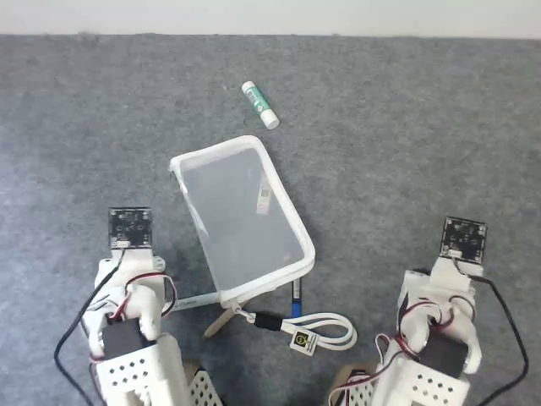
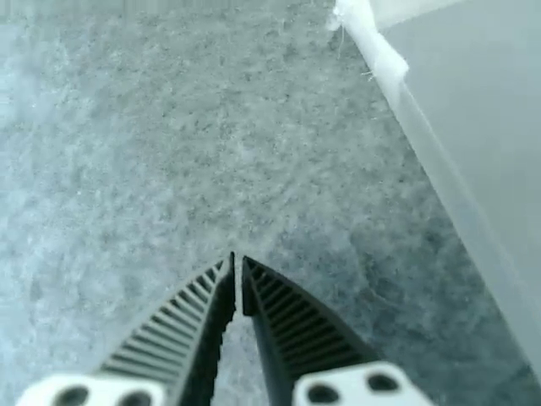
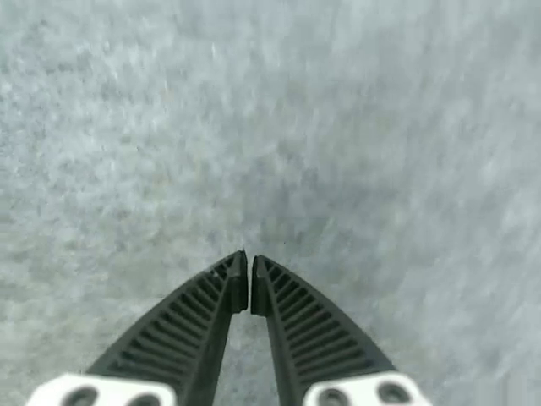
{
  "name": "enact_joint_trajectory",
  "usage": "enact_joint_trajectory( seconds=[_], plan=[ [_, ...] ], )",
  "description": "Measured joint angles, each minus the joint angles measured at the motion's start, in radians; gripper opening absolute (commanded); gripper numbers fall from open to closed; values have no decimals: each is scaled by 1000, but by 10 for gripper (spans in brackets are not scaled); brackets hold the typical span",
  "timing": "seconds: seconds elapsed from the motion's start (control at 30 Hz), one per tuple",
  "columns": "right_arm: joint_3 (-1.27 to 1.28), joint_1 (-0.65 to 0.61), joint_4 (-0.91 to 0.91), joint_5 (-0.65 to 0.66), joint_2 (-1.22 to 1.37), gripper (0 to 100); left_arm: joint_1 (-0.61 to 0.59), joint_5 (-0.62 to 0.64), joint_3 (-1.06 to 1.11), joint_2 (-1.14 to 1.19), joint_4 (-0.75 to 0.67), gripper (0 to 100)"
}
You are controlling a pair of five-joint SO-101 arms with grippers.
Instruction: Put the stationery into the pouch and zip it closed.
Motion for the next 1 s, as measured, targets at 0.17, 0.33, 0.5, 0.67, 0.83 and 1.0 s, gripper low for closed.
enact_joint_trajectory(
  seconds=[0.17,0.33,0.5,0.67,0.83,1.0],
  plan=[
    [-11,3,-78,180,0,6,25,-21,0,0,0,12],
    [-60,5,-89,203,0,6,26,-28,2,0,-29,12],
    [-213,-77,0,207,-3,6,26,-28,2,0,-41,12],
    [-247,-230,12,207,-3,6,26,-28,2,0,-41,12],
    [-284,-365,12,209,-9,6,26,-28,2,0,-41,12],
    [-382,-463,28,209,-11,6,26,-28,2,0,-41,12]
  ],
)
